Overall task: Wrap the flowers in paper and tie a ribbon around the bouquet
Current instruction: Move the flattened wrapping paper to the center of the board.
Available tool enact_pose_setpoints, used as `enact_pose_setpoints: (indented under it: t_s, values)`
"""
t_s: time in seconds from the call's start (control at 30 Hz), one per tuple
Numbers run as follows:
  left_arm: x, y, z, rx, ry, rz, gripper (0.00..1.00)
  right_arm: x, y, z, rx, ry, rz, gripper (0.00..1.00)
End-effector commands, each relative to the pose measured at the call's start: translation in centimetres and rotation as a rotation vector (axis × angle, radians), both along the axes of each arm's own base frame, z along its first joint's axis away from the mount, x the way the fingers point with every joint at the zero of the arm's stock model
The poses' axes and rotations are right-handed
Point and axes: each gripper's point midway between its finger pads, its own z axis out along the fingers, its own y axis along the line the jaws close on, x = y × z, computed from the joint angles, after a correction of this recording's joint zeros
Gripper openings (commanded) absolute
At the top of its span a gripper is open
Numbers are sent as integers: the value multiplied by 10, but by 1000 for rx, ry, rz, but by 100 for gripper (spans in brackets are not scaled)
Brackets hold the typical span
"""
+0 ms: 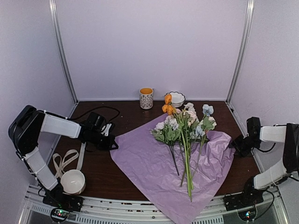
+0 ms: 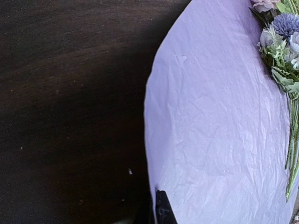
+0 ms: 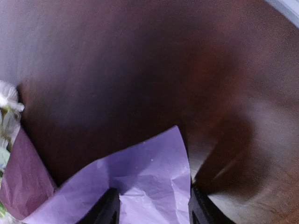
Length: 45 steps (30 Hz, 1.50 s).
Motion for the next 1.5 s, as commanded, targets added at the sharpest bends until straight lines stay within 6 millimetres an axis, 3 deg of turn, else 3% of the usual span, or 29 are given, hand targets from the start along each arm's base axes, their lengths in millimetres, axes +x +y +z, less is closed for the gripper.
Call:
enact_pose_setpoints:
  t_s: [0.0,0.07,0.17,0.37,0.53,0.57,0.63,0.67,0.73,0.87,0.93,1.03,1.1,1.17,1.3,1.37,1.47]
  values:
    - [8,14,6,56,-38,34,0,22,40,-7,150,-54,107,36]
    - [13,19,7,71,-50,52,0,29,42,-4,159,-54,131,17]
    - [20,30,8,92,-58,96,0,34,38,-3,131,-35,160,1]
    - [36,56,10,174,-83,144,0,47,44,6,95,-36,226,0]
    - [34,43,26,66,-138,126,1,40,36,16,10,-6,263,0]
    - [34,43,29,59,-151,129,12,35,32,16,-14,7,261,2]
    - [34,46,39,66,-182,133,35,28,26,20,-59,20,263,19]
    - [34,47,45,72,-204,133,45,23,23,22,-79,37,273,27]
    - [33,46,67,85,-284,125,58,16,17,30,-126,49,280,35]
    - [21,25,127,132,-515,51,73,9,2,62,-273,22,292,39]
    - [-1,-4,159,112,-651,-84,73,7,8,78,-325,-5,357,40]
    - [-66,-59,192,79,-864,-458,72,1,53,89,-288,-43,584,38]
    - [-122,-85,191,14,-923,-723,70,-9,97,90,-228,-79,748,37]
    - [-172,-97,180,-13,-952,-940,69,-24,136,92,-183,-111,885,36]
    - [-246,-112,142,83,-1009,-1286,70,-55,217,100,-77,-251,1105,32]
    - [-266,-120,119,159,-1021,-1417,70,-74,260,104,20,-331,1193,31]
    - [-273,-124,80,350,-1043,-1578,77,-105,309,102,128,-386,1295,30]
